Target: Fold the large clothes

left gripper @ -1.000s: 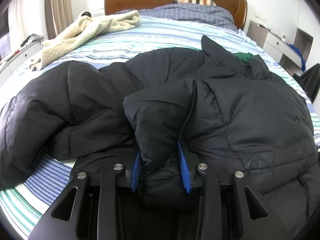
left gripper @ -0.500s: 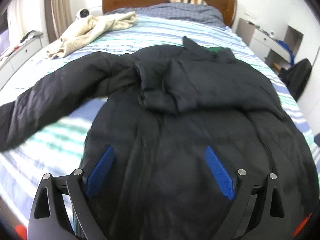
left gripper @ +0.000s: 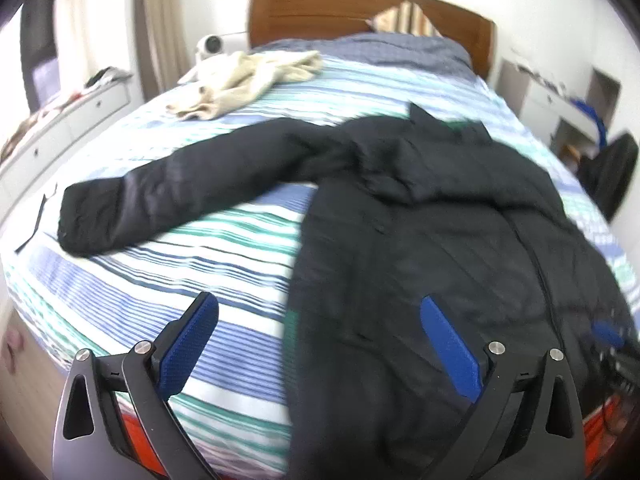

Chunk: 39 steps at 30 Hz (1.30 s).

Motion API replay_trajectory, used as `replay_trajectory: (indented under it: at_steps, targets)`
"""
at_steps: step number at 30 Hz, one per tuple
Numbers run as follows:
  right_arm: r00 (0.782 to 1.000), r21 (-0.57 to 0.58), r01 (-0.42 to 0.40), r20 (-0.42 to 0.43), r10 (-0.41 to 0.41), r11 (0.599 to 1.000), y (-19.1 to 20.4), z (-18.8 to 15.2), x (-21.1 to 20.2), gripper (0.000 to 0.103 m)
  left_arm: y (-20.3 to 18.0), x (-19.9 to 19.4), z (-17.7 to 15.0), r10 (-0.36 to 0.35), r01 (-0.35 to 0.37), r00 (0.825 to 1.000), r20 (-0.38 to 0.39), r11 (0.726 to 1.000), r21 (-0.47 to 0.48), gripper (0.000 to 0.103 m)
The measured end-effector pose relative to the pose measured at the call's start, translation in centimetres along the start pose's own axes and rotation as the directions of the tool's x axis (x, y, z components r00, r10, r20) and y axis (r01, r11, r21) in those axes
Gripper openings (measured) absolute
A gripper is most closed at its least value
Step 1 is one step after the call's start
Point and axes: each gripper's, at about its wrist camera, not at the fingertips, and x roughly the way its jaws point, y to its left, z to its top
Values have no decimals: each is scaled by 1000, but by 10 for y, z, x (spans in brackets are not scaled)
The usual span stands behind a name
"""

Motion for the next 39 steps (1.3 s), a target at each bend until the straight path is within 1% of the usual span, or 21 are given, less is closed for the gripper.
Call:
replay_trajectory:
  at_steps: [4,6,7,10,13,14,16,17,18,19,20,21,22,24,25,27,30,32,35,37,39]
  targets:
    - [1000,4,11,-1,-11,1000,-3,0,-1,62,57,26,18,39,-41,999,-17,986,-160,101]
    - [1000,7,14,-1,-14,1000,-4,-1,-3,62,92,40,28,44,-47,999,-15,960,-275,101]
    - [1000,8,17,1,-17,1000,-4,-2,-4,62,111,47,33,41,-42,999,-10,939,-342,101]
    - [1000,-3,27,4,-27,1000,-1,-5,-6,62,164,76,41,18,-24,1000,-16,857,-515,101]
    - [999,-17,37,3,-37,999,3,-7,-5,62,218,113,38,64,-91,996,-65,725,-683,101]
    - [999,-20,39,1,-39,999,4,-6,-5,62,237,125,34,79,-113,994,-81,670,-734,101]
    - [999,-23,38,-1,-38,999,5,-6,-6,62,257,135,33,90,-111,993,-70,619,-777,101]
    - [999,-24,38,-2,-38,999,5,-6,-6,62,263,136,36,115,-123,991,-67,604,-787,101]
    - [999,-25,37,0,-37,999,5,-7,-6,62,265,135,40,135,-139,988,-72,597,-790,96]
    - [999,-23,37,1,-37,999,5,-7,-6,62,268,136,45,168,-177,981,-95,589,-789,85]
    - [999,-21,35,3,-35,999,5,-7,-6,62,269,138,51,212,-240,967,-138,590,-771,39]
    - [999,-17,33,4,-33,999,4,-7,-5,62,268,141,57,209,-251,966,-153,612,-750,12]
    - [999,-15,32,4,-32,999,4,-8,-4,62,265,141,67,210,-258,965,-158,637,-727,10]
    - [1000,-8,28,8,-27,1000,3,-7,-3,62,249,129,93,289,-309,947,-142,693,-651,7]
    - [1000,-5,25,9,-24,1000,3,-7,-3,62,235,117,112,331,-323,938,-101,734,-597,7]
    - [1000,9,13,14,-14,1000,1,-7,-4,62,205,96,148,371,-324,929,-11,798,-509,7]
    - [1000,25,-1,19,1,1000,-1,-7,-5,62,135,51,201,353,-279,920,167,894,-351,7]
    - [1000,39,-13,25,12,999,-3,-7,-7,62,70,21,234,283,-226,915,288,950,-216,7]
    - [999,60,-30,39,27,998,-6,-8,-12,62,-31,-9,255,128,-133,906,404,991,-16,7]
    - [998,80,-40,52,36,996,-10,-8,-17,62,-95,-20,251,23,-77,900,436,991,109,7]
    - [997,90,-33,71,27,995,-14,-8,-24,62,-155,-19,238,-65,-34,900,431,975,220,7]
